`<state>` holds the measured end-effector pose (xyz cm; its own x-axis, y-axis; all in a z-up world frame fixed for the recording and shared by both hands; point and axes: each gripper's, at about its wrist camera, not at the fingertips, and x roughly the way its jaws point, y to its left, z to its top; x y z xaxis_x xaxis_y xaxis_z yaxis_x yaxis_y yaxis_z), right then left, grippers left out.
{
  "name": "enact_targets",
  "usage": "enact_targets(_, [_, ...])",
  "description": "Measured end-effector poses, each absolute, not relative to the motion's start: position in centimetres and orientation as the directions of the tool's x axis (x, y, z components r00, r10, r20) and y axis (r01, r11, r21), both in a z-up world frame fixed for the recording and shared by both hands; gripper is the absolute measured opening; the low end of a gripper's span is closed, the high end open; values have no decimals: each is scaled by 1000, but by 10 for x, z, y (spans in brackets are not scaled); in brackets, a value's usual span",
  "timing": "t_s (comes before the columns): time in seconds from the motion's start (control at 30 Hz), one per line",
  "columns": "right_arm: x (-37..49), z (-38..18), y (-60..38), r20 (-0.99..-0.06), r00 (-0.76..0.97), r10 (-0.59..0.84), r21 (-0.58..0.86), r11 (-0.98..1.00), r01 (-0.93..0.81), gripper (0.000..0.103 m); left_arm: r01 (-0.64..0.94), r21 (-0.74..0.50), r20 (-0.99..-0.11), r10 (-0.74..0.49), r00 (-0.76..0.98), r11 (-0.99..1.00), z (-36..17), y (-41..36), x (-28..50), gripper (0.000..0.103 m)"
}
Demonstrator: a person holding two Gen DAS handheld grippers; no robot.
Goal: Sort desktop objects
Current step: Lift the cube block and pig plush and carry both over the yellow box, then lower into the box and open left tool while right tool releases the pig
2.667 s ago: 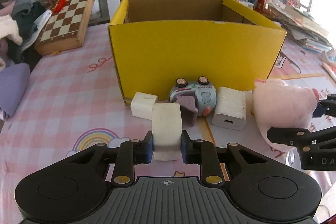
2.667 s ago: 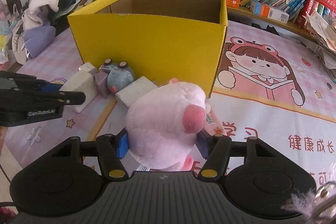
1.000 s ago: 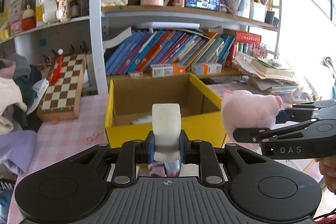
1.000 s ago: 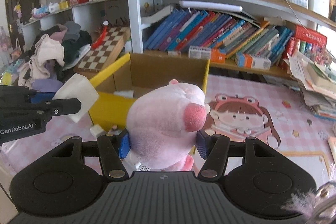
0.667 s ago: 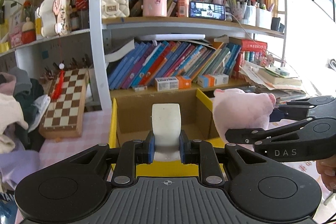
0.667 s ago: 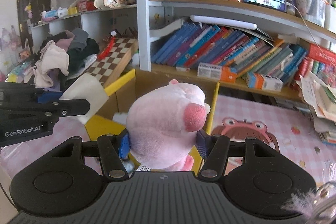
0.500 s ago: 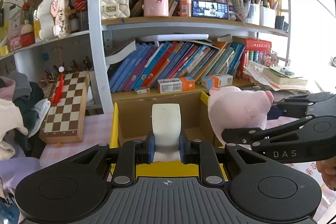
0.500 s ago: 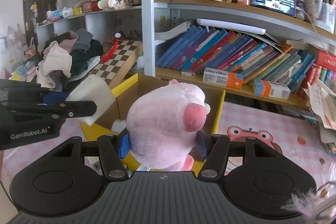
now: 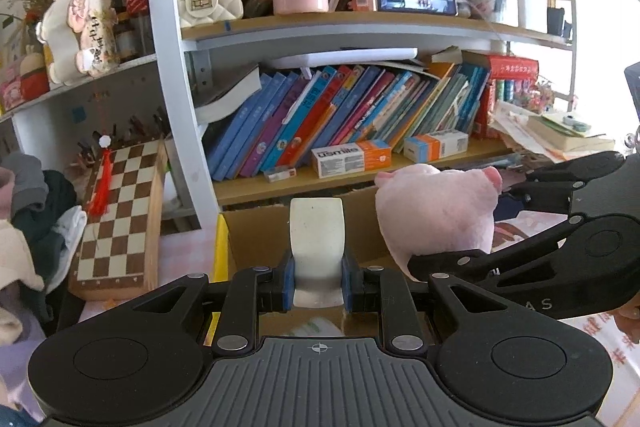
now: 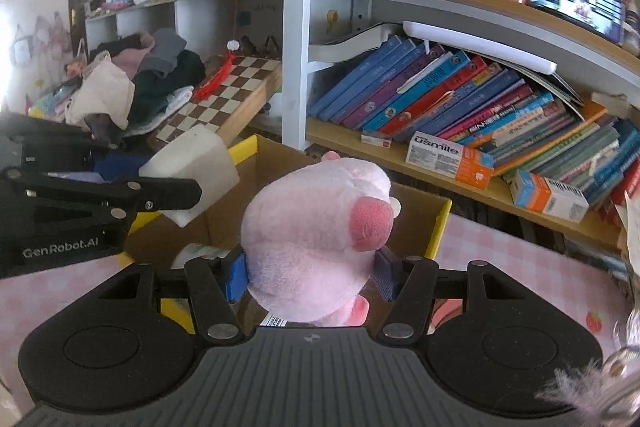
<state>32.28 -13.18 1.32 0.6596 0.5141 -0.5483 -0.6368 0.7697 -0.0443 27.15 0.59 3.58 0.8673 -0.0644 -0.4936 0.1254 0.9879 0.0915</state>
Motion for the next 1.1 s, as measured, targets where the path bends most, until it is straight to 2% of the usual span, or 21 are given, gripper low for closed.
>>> enact_targets(0.33, [375, -3, -109, -620, 595, 512, -132, 679, -722, 58, 115, 107, -573, -33, 819, 988, 22, 15, 324, 21])
enact_targets(0.7, [410, -31, -81, -745, 463, 480, -212, 488, -847, 58, 129, 112, -681, -18, 732, 985, -8, 20, 365, 21])
enact_targets(1.1, [430, -46, -63, -806, 400, 436, -233, 387, -892, 60, 139, 105, -761, -10, 649, 985, -29, 18, 387, 21])
